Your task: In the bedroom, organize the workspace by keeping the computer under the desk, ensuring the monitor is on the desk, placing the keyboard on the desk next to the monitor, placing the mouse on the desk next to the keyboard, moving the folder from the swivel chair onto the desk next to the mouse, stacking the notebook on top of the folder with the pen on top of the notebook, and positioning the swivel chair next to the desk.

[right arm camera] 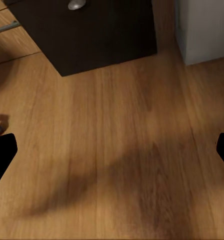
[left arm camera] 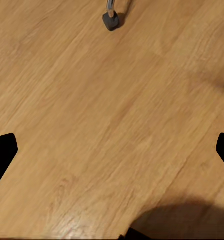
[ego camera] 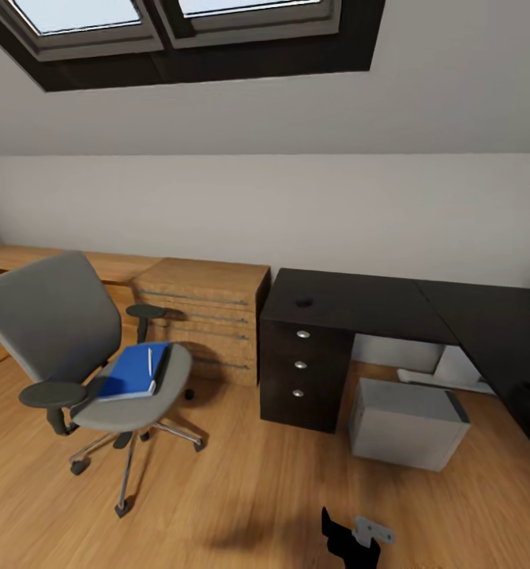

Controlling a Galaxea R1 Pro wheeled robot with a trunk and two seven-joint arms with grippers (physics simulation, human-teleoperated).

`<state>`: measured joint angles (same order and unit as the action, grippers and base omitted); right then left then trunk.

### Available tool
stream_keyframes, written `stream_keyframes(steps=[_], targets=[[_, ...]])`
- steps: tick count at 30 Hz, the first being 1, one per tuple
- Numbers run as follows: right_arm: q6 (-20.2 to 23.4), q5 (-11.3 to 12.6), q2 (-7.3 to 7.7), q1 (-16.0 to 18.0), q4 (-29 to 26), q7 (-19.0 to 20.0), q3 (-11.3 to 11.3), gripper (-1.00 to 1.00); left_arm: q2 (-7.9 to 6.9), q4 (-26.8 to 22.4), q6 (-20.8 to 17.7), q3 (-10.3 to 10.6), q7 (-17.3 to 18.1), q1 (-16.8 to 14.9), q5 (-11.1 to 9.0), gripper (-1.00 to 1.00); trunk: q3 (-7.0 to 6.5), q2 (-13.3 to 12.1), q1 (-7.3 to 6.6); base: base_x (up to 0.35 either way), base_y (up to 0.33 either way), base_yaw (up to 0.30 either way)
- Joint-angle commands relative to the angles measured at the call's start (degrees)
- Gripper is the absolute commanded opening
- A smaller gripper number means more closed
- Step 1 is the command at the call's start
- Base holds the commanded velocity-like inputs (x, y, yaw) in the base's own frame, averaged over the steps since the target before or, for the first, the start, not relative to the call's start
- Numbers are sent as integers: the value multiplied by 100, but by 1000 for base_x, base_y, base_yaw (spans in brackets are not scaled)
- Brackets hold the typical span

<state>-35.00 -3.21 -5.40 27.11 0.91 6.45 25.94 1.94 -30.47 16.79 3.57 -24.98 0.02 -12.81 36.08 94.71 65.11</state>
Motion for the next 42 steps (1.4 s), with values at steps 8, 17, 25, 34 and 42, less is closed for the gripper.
stream_keyframes(steps=[8,17,25,34,42], targets=[[-40,-125,-7,9,0,22,35,100,19,-122,-18,54,-14,-2,-49,100,-139,-320,-177,0,0,-256],[-561,-544,-62,5,-6,-175,-91,100,129,-2053,-1821,47,-28,-2,-58,100,-301,-681,-374,0,0,-123],[319,-578,-181,141,-711,-436,-106,100,525,-4546,-4418,54,-61,-60,-71,100,-445,-1002,-550,0,0,-8],[5229,-549,-414,1634,-3135,-1204,-107,100,588,-5482,-5241,-208,-53,-442,-73,100,-588,-1322,-726,0,0,0],[5930,-527,-454,1870,-3401,-1220,-100,100,567,-5519,-5081,-270,-40,-450,-42,100,-588,-1322,-726,0,0,0]])
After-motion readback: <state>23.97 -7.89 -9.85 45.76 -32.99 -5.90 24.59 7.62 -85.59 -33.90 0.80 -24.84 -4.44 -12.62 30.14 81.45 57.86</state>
